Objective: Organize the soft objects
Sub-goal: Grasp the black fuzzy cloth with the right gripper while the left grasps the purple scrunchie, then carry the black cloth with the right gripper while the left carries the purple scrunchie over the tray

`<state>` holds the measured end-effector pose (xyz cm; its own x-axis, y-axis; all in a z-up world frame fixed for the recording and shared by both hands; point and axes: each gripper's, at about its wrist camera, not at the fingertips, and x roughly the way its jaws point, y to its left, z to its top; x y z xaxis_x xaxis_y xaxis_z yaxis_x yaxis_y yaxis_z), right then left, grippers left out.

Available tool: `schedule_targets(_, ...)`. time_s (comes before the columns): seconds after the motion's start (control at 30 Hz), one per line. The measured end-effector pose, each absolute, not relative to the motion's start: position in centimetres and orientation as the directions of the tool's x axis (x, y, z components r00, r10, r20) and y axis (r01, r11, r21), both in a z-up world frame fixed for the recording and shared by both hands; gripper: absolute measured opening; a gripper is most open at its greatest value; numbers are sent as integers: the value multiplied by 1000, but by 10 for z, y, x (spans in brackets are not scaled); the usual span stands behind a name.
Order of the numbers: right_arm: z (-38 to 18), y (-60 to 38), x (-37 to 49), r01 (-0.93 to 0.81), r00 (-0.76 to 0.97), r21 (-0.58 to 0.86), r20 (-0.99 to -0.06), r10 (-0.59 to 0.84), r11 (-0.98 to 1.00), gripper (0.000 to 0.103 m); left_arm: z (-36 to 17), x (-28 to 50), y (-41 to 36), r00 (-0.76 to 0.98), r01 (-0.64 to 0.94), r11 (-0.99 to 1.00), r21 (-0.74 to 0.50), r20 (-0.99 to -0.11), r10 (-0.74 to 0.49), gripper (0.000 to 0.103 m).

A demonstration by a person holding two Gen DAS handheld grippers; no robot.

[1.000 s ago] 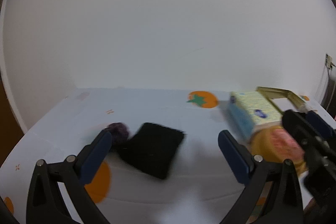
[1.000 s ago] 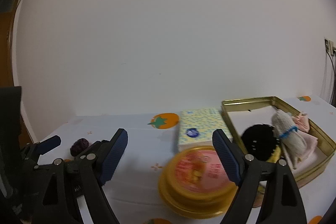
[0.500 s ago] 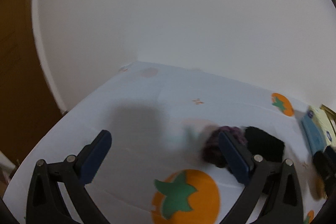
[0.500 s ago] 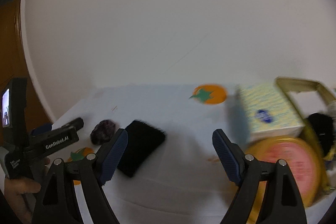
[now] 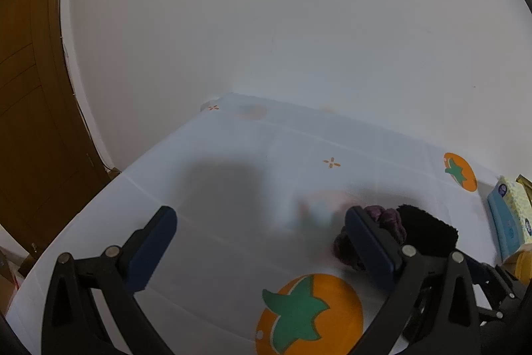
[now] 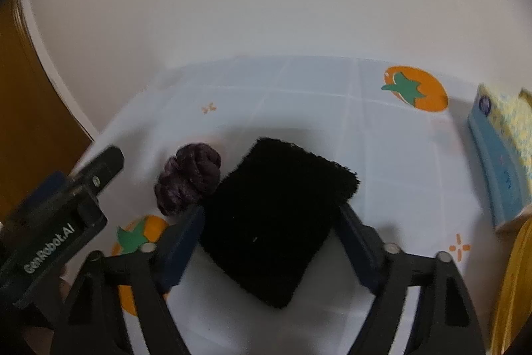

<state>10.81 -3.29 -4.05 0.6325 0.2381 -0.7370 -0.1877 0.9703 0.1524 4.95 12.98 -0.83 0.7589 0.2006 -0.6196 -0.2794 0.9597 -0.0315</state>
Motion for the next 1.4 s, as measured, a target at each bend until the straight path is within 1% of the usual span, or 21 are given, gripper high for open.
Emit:
schedule_targets(0.03,-41,-31,108,-199,629,152,-738,245,968,43,-8,50,131,759,-282,959,-34,-619,201,103)
schedule_targets(0.07,-42,-31,108,-210,625,158,-737,257,965,42,-8,50,132,760,-284,958,-38,-619,200,103)
schedule_targets(0.13,-42,-34,111,-229,618,177,-734,283,957,31,-8,50,136,761,-282,958,-54,-620,189,103)
schedule_targets(0.2,-41,-36,108,-244,623,188,-722,302,952,27,-8,49,139,765,-278,958,-65,-618,180,103)
schedule_targets(0.27,-37,-43,101,-265,648,198,-689,326,944,26,-7,48,140,775,-266,961,-74,-609,168,103)
schedule_targets(0.37,-23,-57,75,-270,743,101,-611,275,957,26,-2,42,136,810,-213,972,-100,-575,119,103)
schedule_targets(0.47,-14,-74,51,-263,807,27,-541,235,964,26,2,38,122,835,-112,988,-103,-550,37,103)
schedule_targets(0.57,-12,-95,38,-275,821,16,-516,243,961,26,0,44,101,822,4,996,-91,-567,-55,103)
schedule_targets(0.63,-13,-109,29,-272,823,32,-511,250,962,26,-4,52,82,806,52,997,-49,-588,-71,102)
schedule_targets(0.67,-12,-115,26,-269,824,36,-508,249,962,26,-7,57,75,793,62,998,-17,-606,-60,97)
schedule_targets(0.7,-12,-119,24,-267,825,39,-506,249,963,26,-11,62,67,774,72,997,19,-632,-44,89)
schedule_targets(0.77,-12,-125,21,-267,825,46,-506,253,963,26,-18,73,52,728,80,993,91,-685,4,84)
schedule_targets(0.83,-12,-127,17,-265,824,52,-506,254,963,26,-25,84,48,686,62,990,128,-726,51,77)
schedule_targets(0.87,-13,-127,19,-267,822,52,-510,255,962,26,-28,87,49,671,52,991,127,-739,59,71)
schedule_targets(0.9,-12,-121,24,-268,820,51,-512,255,962,26,-31,92,52,649,44,993,109,-759,55,68)
schedule_targets(0.93,-11,-123,23,-271,818,50,-514,257,961,26,-34,93,54,634,43,995,91,-772,43,68)
schedule_targets(1.03,-13,-124,27,-274,816,48,-518,259,960,26,-36,96,67,613,58,998,-25,-788,-55,59)
schedule_targets(1.1,-14,-125,29,-274,815,49,-518,259,960,26,-35,94,68,619,40,999,-15,-785,-36,45)
schedule_targets(1.13,-14,-125,29,-274,816,49,-517,259,961,26,-34,92,66,622,46,999,-9,-782,-36,43)
schedule_targets(1.23,-13,-127,28,-275,824,54,-502,265,960,26,-26,83,57,665,34,999,41,-746,7,41)
schedule_targets(1.4,-7,-125,17,-272,857,21,-449,252,962,26,-2,55,51,818,-46,987,153,-562,125,41)
